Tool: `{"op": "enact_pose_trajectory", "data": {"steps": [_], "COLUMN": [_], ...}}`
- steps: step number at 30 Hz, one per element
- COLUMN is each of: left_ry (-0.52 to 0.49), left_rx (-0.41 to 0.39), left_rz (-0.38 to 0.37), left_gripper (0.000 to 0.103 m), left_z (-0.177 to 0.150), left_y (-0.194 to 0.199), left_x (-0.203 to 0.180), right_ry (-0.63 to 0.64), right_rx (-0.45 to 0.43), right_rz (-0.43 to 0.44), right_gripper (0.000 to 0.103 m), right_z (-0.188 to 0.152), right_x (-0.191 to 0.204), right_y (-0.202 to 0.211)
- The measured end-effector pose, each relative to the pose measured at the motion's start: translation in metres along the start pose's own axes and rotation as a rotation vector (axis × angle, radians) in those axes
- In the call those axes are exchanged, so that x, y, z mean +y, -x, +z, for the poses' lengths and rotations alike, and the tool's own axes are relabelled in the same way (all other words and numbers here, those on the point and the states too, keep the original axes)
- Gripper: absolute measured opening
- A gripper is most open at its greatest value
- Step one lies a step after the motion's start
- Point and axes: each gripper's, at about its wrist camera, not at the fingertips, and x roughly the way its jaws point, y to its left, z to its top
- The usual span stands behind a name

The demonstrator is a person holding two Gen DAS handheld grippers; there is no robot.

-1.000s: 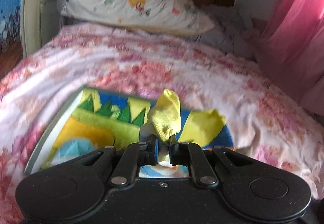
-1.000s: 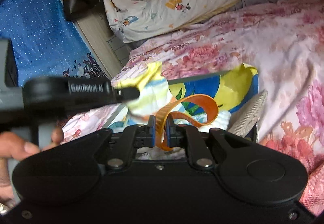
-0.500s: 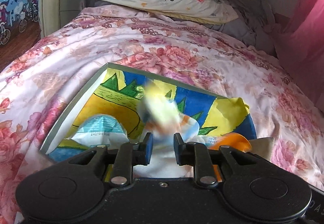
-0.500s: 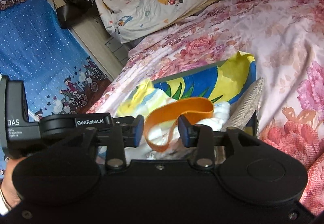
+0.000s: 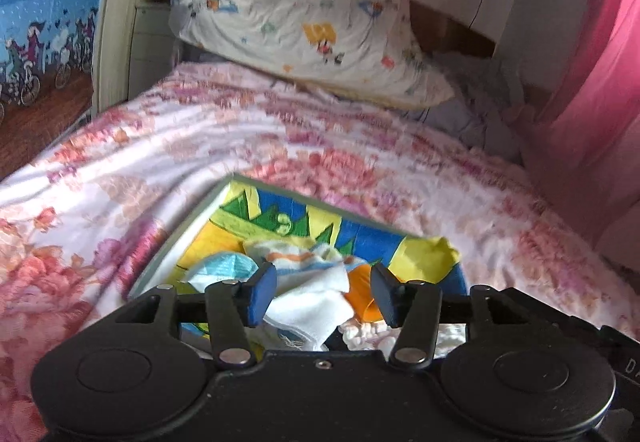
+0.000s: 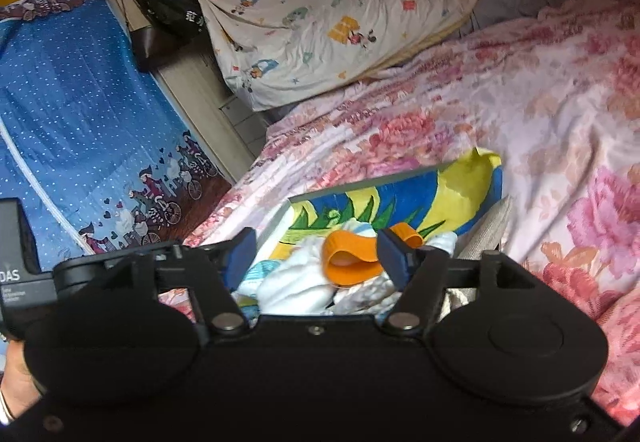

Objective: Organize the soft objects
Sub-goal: 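Lower the sock and strap into the tray and open both grippers, then move both open grippers back over the pile of soft items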

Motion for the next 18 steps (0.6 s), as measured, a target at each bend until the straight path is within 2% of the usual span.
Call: {"op": "enact_pose_trajectory", "data": {"steps": [1, 3, 6, 8, 16, 18], "left_ry": [-0.004, -0.02, -0.033, -0.018, -0.003, -0.01], "left_rx": [-0.014, -0.043, -0.084, -0.104, -0.21, -0.24], "left_rz": [-0.006, -0.017, -0.031, -0.038, -0.031, -0.03], "left_gripper": [0.058, 0.066, 0.07, 0.073, 0.086, 0.092], "left_z": [0.0, -0.001, -0.002, -0.003, -0.016, -0.024], "left_y": [0.009, 0.029, 0.057, 0.074, 0.137, 0.151], "left_x": [0.0, 0.0, 0.002, 0.007, 0.024, 0.028], "right_ry": [0.008, 0.034, 0.073, 0.097, 0.17, 0.191], "right_rx": [-0.006, -0.014, -0.027, -0.036, -0.086, -0.1], "right_rz": [-0.001, -0.008, -0.005, 0.0, 0.017, 0.018], "right_gripper": [0.069, 0.074, 0.079, 0.087, 0.102, 0.102], "right_z": [0.001, 0.002, 0.004, 0.004, 0.003, 0.002], "right_x": [0.005, 0.014, 0.03, 0.043, 0.083, 0.088], "right_y": [0.005, 0.013, 0.027, 0.036, 0.068, 0.076]}}
